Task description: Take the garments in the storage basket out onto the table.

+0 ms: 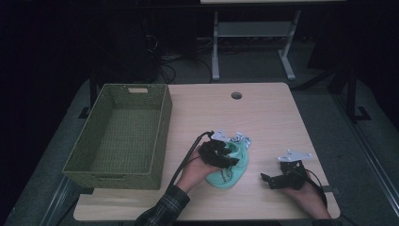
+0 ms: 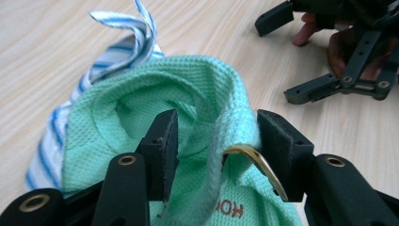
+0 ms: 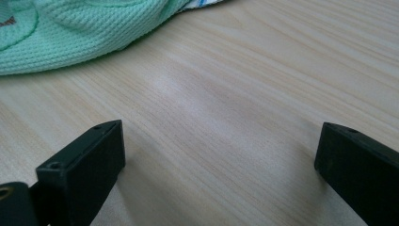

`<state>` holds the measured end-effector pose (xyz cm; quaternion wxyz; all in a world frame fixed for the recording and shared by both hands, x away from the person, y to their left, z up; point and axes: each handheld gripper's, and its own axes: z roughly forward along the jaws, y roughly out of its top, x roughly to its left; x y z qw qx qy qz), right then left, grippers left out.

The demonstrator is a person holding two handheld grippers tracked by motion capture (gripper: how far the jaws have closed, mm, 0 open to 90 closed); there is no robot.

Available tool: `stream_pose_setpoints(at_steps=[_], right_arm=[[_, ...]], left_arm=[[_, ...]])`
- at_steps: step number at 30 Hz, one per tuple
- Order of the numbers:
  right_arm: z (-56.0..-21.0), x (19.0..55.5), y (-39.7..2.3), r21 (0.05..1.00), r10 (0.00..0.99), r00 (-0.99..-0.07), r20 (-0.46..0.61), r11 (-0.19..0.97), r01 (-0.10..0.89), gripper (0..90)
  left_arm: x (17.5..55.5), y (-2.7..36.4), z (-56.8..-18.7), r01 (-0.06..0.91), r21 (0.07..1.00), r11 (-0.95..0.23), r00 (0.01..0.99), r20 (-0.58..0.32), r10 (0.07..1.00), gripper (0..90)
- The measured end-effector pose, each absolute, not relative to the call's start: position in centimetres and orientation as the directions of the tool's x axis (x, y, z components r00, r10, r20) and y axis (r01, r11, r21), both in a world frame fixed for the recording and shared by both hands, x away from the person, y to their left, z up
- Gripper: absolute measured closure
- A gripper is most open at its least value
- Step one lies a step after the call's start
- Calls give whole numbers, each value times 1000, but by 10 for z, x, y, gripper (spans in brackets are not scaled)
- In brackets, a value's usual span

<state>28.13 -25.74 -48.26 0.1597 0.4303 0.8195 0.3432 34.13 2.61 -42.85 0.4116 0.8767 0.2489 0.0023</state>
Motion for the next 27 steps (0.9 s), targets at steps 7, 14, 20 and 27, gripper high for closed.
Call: stream_pose_setpoints(at_steps=[7,14,20,27], right_arm=[[-483,281,-257,700,815,-579,34,394,595,15],[-483,281,-257,700,815,-579,33,394,595,15],[-483,281,-257,700,815,-579,33,394,595,15],[-483,281,-257,701,814,-580,33,395,594,15]], left_arm=[[340,40,-413,426,726,-540,877,-186,442,463],[333,60,-406,427,731,-531,860,-147,490,507],[329,75,-412,443,713,-542,833,-104,544,699],[326,87,-431,485,659,-574,819,-111,563,876]])
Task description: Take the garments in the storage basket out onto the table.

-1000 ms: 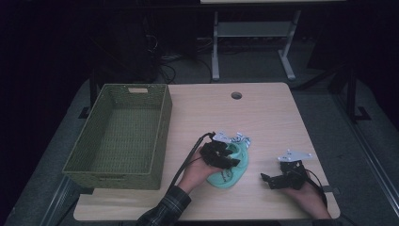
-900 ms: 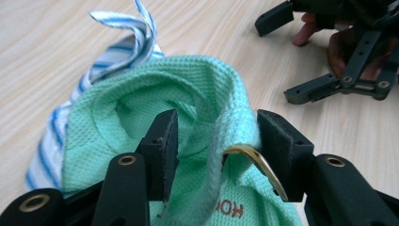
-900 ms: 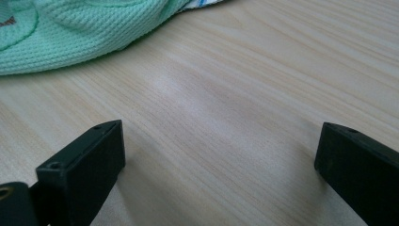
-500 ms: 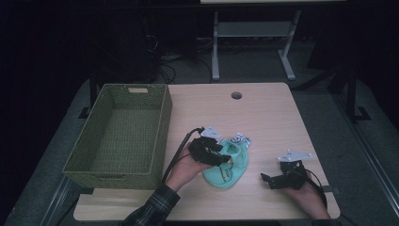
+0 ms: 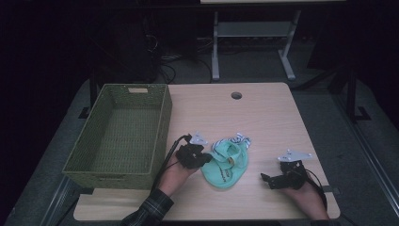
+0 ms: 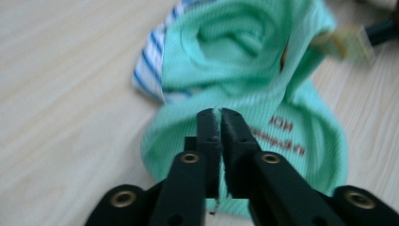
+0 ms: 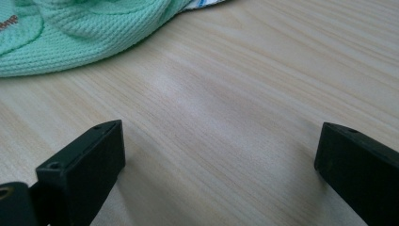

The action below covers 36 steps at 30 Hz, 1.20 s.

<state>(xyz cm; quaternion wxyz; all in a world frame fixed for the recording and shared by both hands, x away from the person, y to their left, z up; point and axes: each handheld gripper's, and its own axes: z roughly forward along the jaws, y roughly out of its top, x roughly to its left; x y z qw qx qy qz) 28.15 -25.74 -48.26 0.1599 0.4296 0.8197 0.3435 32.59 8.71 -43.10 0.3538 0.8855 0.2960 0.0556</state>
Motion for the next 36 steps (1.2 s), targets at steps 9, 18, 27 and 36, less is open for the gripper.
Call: stream_pose_setpoints(at_steps=[9,18,27,36], right_arm=[[-483,282,-258,702,813,-582,29,398,590,16],[-479,282,-254,680,817,-576,33,404,612,52],[-463,288,-250,688,807,-589,48,401,605,206],[-446,304,-241,727,793,-603,81,367,581,399]], left_arm=[[323,81,-452,472,598,-648,831,-56,553,895],[326,84,-457,482,596,-642,834,-90,544,888],[325,83,-457,463,594,-658,844,-68,532,887],[324,82,-457,470,591,-655,838,-67,541,885]])
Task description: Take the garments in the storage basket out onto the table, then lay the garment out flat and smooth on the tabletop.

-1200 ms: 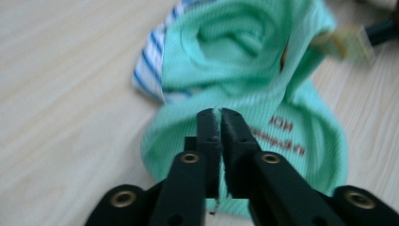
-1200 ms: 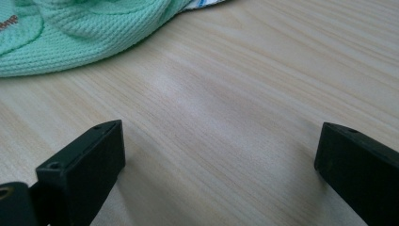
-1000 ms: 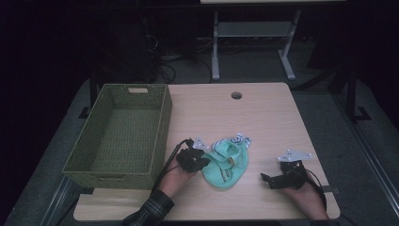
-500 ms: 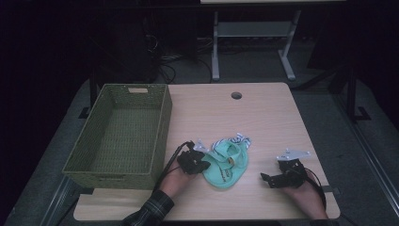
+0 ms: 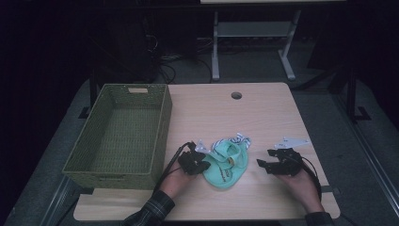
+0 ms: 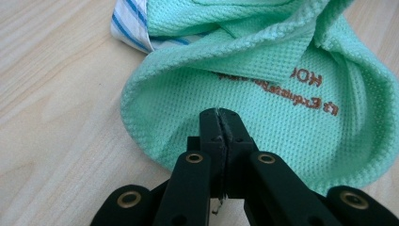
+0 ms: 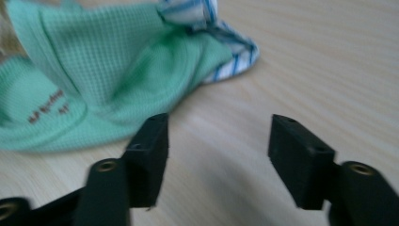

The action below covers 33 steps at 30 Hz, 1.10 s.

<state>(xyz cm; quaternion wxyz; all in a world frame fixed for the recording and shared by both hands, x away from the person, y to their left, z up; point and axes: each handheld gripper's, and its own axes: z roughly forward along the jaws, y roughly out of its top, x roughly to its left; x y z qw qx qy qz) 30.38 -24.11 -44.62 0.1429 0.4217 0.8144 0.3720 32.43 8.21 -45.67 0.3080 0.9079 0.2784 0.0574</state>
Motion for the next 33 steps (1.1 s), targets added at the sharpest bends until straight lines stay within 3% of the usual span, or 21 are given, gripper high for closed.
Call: stream_pose_setpoints(at_steps=[4,15,33], right_arm=[[-438,313,-236,743,774,-627,89,368,559,542],[-439,344,-227,739,750,-650,123,368,564,657],[-456,372,-211,742,758,-637,142,344,575,717]], left_arm=[[324,82,-457,471,591,-655,838,-68,541,885],[325,83,-457,478,592,-649,836,-80,542,883],[326,83,-457,482,591,-647,835,-86,543,883]])
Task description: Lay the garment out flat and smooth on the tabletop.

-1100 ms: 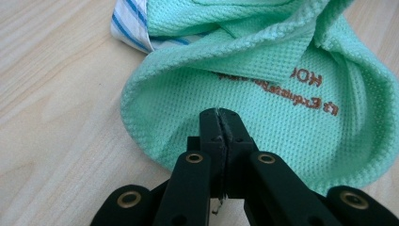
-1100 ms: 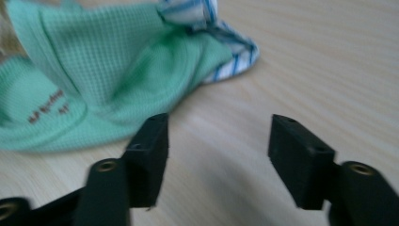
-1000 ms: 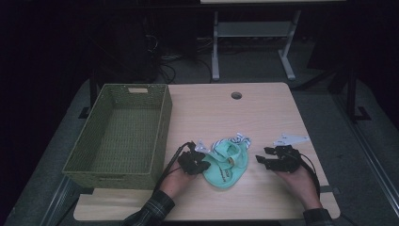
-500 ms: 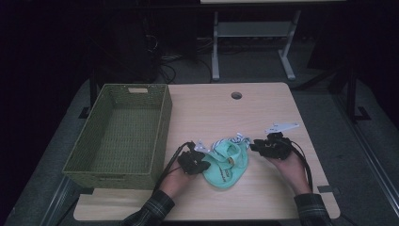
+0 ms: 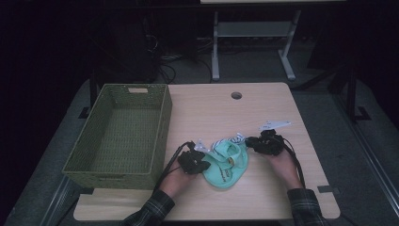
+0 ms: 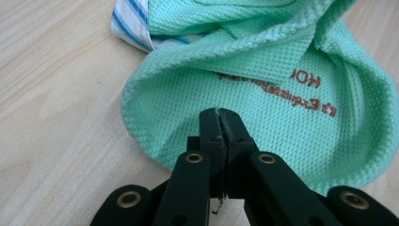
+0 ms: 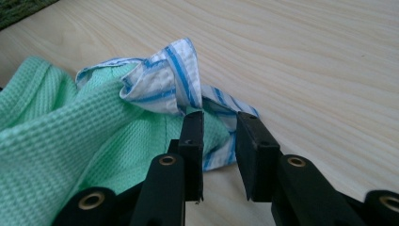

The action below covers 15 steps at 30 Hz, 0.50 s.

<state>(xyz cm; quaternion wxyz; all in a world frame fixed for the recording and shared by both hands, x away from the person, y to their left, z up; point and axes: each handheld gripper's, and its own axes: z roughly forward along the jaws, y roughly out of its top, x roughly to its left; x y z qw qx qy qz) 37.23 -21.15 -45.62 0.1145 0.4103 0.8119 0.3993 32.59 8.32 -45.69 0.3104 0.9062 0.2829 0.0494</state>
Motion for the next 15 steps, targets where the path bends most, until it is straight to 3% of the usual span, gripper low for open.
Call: stream_pose_setpoints(at_steps=[15], right_arm=[[-465,386,-195,703,745,-652,139,390,595,725]], left_arm=[[327,84,-457,485,588,-647,835,-92,543,884]])
